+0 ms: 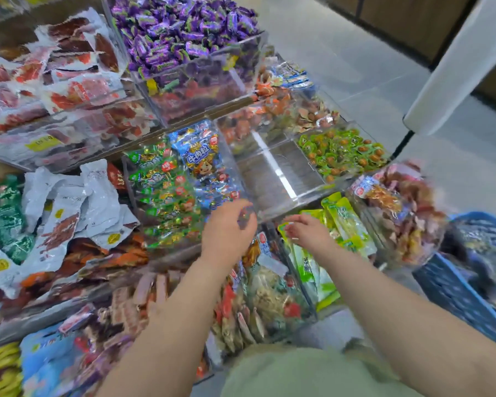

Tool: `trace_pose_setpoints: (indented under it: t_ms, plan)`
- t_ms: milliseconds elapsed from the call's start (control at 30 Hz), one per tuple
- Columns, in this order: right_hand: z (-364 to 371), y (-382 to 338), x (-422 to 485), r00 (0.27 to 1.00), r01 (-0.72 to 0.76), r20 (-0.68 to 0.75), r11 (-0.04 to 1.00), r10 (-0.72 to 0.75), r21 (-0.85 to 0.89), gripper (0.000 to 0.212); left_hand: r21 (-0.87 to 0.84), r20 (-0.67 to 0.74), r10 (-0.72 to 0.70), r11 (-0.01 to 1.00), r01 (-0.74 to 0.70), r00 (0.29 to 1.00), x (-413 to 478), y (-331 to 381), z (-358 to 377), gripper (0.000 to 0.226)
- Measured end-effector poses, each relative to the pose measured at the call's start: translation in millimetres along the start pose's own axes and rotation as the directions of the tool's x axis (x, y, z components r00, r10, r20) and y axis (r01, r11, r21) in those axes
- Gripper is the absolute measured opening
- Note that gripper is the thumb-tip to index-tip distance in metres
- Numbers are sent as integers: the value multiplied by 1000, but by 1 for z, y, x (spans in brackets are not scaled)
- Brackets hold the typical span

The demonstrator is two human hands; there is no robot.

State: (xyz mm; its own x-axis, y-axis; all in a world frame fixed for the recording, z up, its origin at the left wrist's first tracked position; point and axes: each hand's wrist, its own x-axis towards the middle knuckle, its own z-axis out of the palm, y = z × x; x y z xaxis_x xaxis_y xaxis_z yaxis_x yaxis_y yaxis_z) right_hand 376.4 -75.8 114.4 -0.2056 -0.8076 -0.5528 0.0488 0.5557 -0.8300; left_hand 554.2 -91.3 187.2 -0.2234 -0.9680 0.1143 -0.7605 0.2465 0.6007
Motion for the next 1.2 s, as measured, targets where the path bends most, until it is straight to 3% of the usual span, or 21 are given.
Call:
trace_pose_setpoints:
  t_ms: [67, 133, 167, 267, 300, 367, 433, 567, 800, 1033, 1200]
  plan:
    - [-36, 40, -12, 990, -130, -46, 991, 130, -3, 20, -173, 174, -137, 971, 167, 975, -14, 20, 41, 14]
    - [-75, 84, -28, 967, -241, -84, 970, 239, -16, 20, -246, 378, -274, 891, 381, 884, -28, 38, 82, 8]
    - [-95, 105, -39, 952, -295, -102, 954, 290, -43, 19, -253, 493, -352, 817, 518, 796, -37, 45, 102, 5]
    - [-155, 167, -85, 883, -456, -138, 890, 449, -21, 18, -144, 765, -499, 484, 863, 408, -73, 66, 147, 12]
    - [-175, 189, -103, 854, -499, -159, 866, 496, 19, 21, -80, 800, -508, 437, 896, 319, -86, 69, 161, 14]
    - [-214, 227, -143, 785, -575, -211, 812, 582, 98, 21, 78, 806, -549, 469, 880, 222, -112, 73, 184, 22]
    - [-249, 263, -183, 722, -621, -257, 765, 643, 170, 21, 203, 775, -595, 557, 805, 216, -134, 76, 203, 33]
    - [-294, 326, -260, 582, -669, -317, 662, 749, 338, 19, 348, 731, -623, 690, 635, 277, -164, 94, 237, 11]
    - [-309, 366, -319, 434, -686, -278, 514, 857, 515, 19, 393, 815, -476, 873, 289, 330, -165, 154, 296, 30]
    - [-340, 338, -294, 466, -612, -284, 537, 838, 581, 28, 393, 843, -387, 917, 63, 374, -122, 213, 356, 31]
    - [-359, 314, -262, 462, -599, -283, 531, 841, 600, 20, 390, 900, -336, 905, -168, 276, -77, 242, 395, 33]
